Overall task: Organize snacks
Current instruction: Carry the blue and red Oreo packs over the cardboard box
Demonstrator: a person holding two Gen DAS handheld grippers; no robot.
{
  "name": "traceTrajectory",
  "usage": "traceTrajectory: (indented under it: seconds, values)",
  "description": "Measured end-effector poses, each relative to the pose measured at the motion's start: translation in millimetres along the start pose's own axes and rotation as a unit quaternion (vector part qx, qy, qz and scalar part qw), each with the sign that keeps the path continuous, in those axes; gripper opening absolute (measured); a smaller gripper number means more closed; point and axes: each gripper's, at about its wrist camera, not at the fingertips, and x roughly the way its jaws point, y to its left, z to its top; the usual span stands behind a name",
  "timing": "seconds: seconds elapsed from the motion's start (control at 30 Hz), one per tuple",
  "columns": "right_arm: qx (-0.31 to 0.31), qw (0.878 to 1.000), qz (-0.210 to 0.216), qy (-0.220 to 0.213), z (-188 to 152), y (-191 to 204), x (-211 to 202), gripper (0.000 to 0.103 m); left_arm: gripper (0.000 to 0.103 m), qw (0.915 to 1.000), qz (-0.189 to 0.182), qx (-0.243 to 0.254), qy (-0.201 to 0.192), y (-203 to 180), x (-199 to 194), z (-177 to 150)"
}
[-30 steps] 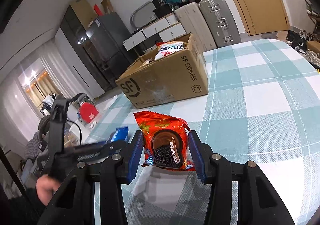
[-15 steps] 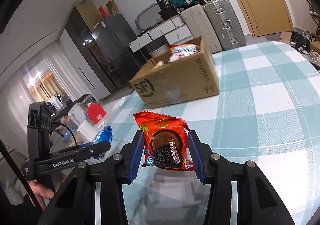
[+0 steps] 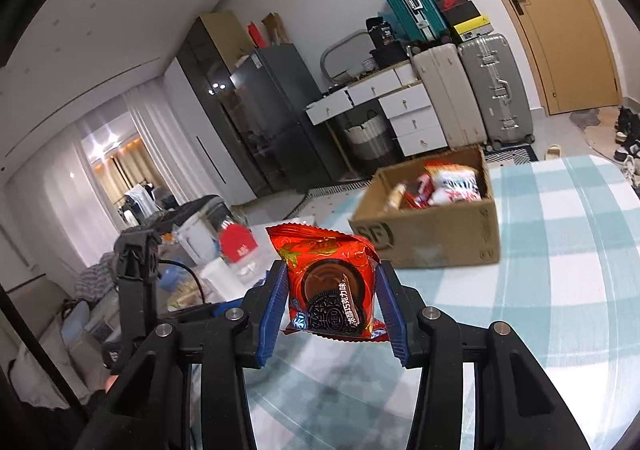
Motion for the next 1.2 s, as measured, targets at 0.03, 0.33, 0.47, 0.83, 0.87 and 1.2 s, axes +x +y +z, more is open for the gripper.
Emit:
traceTrajectory:
  seconds: [0.03,0.33,0.47,0.83,0.87,1.2]
  values:
    - [0.000,1.000,0.002,-0.001,4.9,1.9,-0.4,0.045,0.042,1.0000,-0.002,0.001,-0.001,0.4,-1.5,4.2]
    - [-0.027,0.999,0.005,-0.023,69.0,14.1,-1.7,0.045,0.042,0.9995,-0.015,0.023,-0.014,-4.8,-0.8,73.6]
    - [-0.039,0.999,0.006,-0.026,101.3,15.5,8.1,0.045,0.042,0.9991,-0.021,0.032,-0.017,-11.3,3.9,115.3]
    - [-0.038,0.999,-0.006,-0.022,188.4,-7.6,59.9,0.045,0.042,0.9975,-0.043,0.051,0.022,-32.0,71.7,219.8]
    - [-0.039,0.999,-0.009,-0.020,194.7,-10.3,66.2,0.045,0.042,0.9969,-0.053,0.049,0.031,-32.8,81.6,224.0]
    - [-0.060,0.996,-0.058,0.035,219.5,-50.1,146.2,0.045,0.042,0.9913,-0.061,0.069,0.094,-46.9,167.5,209.9]
